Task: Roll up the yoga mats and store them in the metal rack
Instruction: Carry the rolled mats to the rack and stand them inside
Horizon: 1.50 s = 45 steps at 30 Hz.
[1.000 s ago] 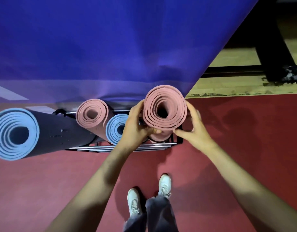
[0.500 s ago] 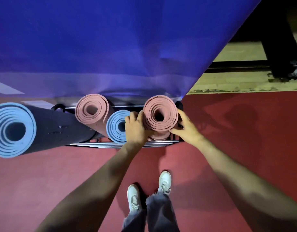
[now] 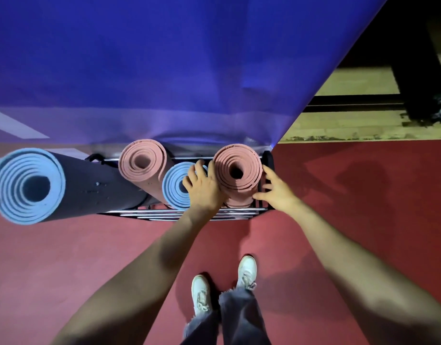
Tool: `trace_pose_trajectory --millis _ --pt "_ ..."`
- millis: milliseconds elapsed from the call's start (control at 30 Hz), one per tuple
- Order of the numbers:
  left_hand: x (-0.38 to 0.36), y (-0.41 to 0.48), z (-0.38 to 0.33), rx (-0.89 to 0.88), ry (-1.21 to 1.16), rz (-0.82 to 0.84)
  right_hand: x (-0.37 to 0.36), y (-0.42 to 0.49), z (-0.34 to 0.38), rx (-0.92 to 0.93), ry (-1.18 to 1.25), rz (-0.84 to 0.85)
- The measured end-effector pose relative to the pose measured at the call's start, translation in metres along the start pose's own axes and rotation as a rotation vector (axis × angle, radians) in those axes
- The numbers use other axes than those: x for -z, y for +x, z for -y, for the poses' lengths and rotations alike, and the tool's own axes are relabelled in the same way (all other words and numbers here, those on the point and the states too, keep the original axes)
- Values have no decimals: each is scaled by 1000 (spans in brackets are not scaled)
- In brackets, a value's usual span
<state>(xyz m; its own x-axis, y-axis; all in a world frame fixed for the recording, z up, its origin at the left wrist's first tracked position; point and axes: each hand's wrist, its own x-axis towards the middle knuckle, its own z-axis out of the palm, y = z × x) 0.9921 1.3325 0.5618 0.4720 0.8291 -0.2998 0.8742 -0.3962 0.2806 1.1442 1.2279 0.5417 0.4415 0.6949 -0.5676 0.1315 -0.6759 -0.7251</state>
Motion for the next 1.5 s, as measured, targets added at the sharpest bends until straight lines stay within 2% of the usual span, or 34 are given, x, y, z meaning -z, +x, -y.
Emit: trace_pose_trajectory --millis 100,367,567,700,800,1000,1100,1333,1500 --pt "20 -18 3 -13 -4 12 3 -23 14 -5 -55 -30" --pt "70 -80 9 -76 -56 50 18 -102 57 76 -442 -116" --pt "94 -123 21 -110 -93 24 10 -149 72 172 -645 -59" --pt "88 -148 32 -52 -180 58 5 -166 58 176 -776 -7" --pt "79 -156 31 -46 -110 43 7 -171 45 162 -902 4" --pt "60 -140 30 -100 -18 58 8 -157 32 130 -921 12" --pt "51 -110 31 -171 -15 76 7 -131 33 156 -896 -16" --pt "28 -24 29 -206 -78 155 9 -52 33 147 -745 -54" --pt "11 23 9 -297 70 182 9 -1 31 209 -692 0"
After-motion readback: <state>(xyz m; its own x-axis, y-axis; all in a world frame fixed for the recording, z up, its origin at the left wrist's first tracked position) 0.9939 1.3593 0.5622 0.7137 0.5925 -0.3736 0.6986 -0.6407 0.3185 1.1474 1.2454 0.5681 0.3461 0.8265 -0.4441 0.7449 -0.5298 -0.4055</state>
